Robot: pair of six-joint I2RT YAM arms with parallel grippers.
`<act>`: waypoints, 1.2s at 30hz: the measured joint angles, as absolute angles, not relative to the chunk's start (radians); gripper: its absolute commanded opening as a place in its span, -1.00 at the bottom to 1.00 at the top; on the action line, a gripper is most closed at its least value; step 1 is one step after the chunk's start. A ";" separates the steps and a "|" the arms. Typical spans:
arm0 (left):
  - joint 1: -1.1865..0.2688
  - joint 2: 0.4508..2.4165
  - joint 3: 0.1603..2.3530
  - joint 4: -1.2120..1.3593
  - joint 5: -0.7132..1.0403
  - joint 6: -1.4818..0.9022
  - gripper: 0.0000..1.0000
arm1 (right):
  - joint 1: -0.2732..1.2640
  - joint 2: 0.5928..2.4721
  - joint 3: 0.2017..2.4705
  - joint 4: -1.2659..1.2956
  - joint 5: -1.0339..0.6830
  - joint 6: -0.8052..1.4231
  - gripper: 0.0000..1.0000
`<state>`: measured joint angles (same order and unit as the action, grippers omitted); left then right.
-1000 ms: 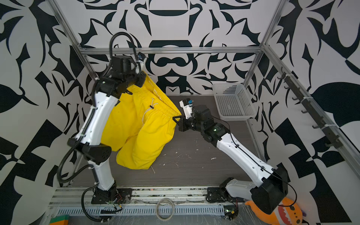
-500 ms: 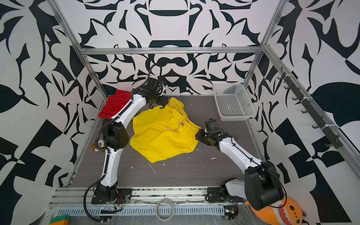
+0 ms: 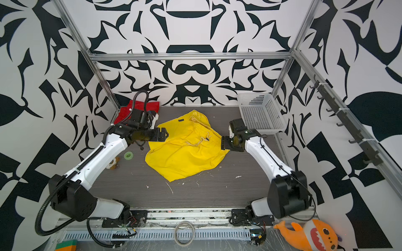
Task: Fold and stack the shorts
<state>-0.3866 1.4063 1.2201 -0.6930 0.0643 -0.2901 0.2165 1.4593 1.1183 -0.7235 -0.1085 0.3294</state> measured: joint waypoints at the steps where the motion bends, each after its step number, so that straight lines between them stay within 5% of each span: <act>1: -0.384 1.392 1.152 -0.687 0.070 -0.330 0.92 | 0.191 1.503 1.118 -0.715 -0.127 0.317 0.57; 13: -0.310 1.074 0.685 -0.492 0.098 -0.765 0.98 | 0.047 1.706 1.090 -0.466 -0.355 0.277 0.48; 23: -0.229 1.075 0.514 -0.343 0.149 -0.962 0.85 | 0.038 1.792 1.087 -0.428 -0.367 0.284 0.41; 26: -0.228 1.122 0.506 -0.276 0.163 -0.988 0.72 | 0.038 1.784 1.071 -0.432 -0.356 0.278 0.21; 30: -0.228 1.198 0.506 -0.200 0.182 -1.004 0.15 | 0.036 1.766 1.036 -0.425 -0.360 0.271 0.04; 36: -0.227 1.266 0.544 -0.189 0.181 -0.979 -0.59 | 0.036 1.732 0.971 -0.423 -0.367 0.276 -0.77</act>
